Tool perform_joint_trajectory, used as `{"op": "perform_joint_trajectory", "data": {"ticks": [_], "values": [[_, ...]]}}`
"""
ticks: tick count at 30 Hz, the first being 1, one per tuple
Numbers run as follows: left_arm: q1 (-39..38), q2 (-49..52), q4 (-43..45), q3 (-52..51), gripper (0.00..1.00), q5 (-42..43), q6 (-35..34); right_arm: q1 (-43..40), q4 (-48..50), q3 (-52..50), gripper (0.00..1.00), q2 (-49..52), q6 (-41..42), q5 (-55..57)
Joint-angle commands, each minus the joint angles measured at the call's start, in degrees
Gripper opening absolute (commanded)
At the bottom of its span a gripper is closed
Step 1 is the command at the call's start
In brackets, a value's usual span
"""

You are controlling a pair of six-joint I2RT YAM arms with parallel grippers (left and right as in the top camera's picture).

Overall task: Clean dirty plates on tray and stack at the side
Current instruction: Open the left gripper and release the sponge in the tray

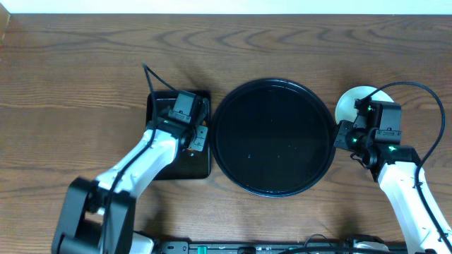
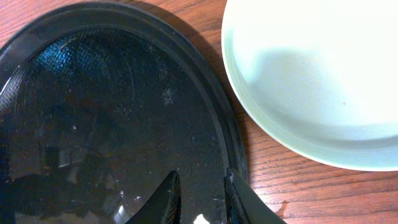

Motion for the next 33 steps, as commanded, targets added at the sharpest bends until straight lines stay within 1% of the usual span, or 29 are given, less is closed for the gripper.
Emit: {"op": "perform_joint_trajectory", "data": {"ticks": [1,6,10,18,19,20,21,22,24,25,27,28,33], "values": [[0.4,-3.4,0.3,0.1,0.08,-5.2,-2.3,0.6,-0.1,0.1,0.22,0.3,-0.7,-0.4],[0.4,-2.5,0.4,0.0,0.08,-5.4,-2.3,0.6,-0.1,0.1,0.22,0.3,-0.7,-0.5],[0.6,-0.9,1.5,0.0,0.08,-7.3,-2.6,0.6,-0.1,0.1,0.22,0.3,-0.7,-0.5],[4.1,0.0,2.7,0.0,0.08,-7.9,-13.8,0.6,-0.1,0.1,0.22,0.3,-0.7,-0.5],[4.3,0.0,2.6,0.0,0.10,-7.9,-14.7,0.6,-0.1,0.1,0.22,0.3,-0.7,-0.5],[4.5,0.0,2.6,0.0,0.15,-7.9,-15.3,0.6,-0.1,0.1,0.22,0.3,-0.7,-0.5],[4.5,0.0,2.6,0.0,0.17,-7.7,-15.4,0.6,-0.1,0.1,0.22,0.3,-0.7,-0.5],[4.5,0.0,2.6,0.0,0.24,-7.7,-15.4,0.6,-0.1,0.1,0.22,0.3,-0.7,-0.5],[4.5,0.0,2.6,0.0,0.27,-7.7,-15.4,0.6,-0.2,0.1,0.22,0.3,-0.7,-0.5],[4.5,0.0,2.4,0.0,0.30,-7.7,-15.4,0.6,-0.3,0.1,0.22,0.3,-0.7,-0.5],[4.5,-0.2,2.1,0.1,0.42,-7.7,-15.4,0.6,-0.3,0.1,0.22,0.3,-0.7,-0.5],[4.5,-0.3,1.9,0.1,0.46,-7.6,-15.4,0.6,-0.4,0.1,0.22,0.3,-0.7,-0.5],[4.5,-3.5,-0.4,0.6,0.56,-7.6,-15.3,0.6,-0.7,0.1,0.24,0.3,-0.7,-0.6]]}}
